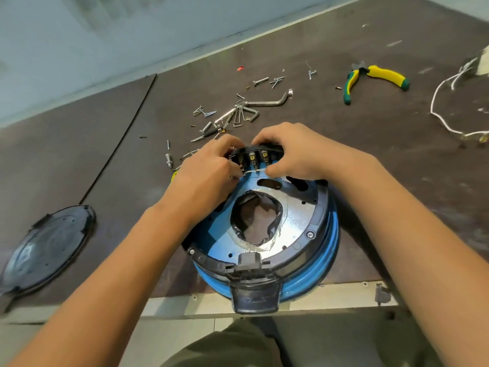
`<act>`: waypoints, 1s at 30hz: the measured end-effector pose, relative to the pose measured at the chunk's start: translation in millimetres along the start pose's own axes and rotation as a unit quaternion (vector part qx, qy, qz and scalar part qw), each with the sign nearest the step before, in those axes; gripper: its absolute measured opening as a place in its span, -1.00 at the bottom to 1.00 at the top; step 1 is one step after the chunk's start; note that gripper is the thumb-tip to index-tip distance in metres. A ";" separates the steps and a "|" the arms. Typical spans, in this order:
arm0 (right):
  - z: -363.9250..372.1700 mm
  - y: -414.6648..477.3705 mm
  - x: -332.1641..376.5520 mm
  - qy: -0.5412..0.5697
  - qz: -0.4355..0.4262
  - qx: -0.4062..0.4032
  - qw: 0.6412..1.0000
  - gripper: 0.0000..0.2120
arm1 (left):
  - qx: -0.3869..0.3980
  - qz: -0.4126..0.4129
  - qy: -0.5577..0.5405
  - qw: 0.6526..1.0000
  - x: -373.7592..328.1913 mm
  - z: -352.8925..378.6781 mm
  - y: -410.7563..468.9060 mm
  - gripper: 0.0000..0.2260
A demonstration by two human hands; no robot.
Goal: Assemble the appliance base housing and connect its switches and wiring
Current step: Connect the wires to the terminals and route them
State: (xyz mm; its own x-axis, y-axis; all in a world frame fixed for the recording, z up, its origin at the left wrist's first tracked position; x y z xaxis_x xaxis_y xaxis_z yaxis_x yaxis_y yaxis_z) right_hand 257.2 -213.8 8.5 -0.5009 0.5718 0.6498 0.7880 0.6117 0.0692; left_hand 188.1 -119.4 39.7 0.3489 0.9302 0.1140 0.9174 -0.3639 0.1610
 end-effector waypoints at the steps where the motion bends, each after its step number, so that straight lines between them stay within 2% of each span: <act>1: 0.1 -0.3 0.1 0.001 0.001 0.001 1.000 -0.47 | -0.002 0.005 0.019 1.000 -1.2 0.7 -0.2 -0.91; 7: -1.5 -1.7 -0.6 0.002 0.018 -0.003 1.000 -0.48 | -0.027 0.025 0.062 0.997 -8.8 -3.4 1.3 -0.93; 20: -3.3 -5.0 0.7 -0.006 0.026 -0.011 1.000 -0.48 | -0.017 0.064 -0.033 0.997 -7.8 -2.4 9.4 -0.99; 25: -2.3 -3.7 1.7 -0.004 0.010 -0.004 1.000 -0.50 | -0.022 0.045 -0.044 0.998 -2.2 -0.3 9.5 -0.96; 30: 5.2 -3.8 7.8 -0.012 -0.020 0.035 0.999 -0.38 | -0.019 0.045 -0.045 0.998 -3.3 -1.0 9.6 -0.95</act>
State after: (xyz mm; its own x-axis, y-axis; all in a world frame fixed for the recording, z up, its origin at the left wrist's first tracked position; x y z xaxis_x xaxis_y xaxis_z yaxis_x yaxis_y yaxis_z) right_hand 248.4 -208.8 9.4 -0.5407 0.5579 0.6296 0.7401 0.6713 0.0407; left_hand 195.6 -126.1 41.8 0.4478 0.8932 0.0414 0.8740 -0.4470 0.1907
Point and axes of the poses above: each hand's wrist, its own y-axis towards the middle knuckle, its own z-axis out of the palm, x = y × z, the point moved 10 cm from there along y, towards the middle knuckle
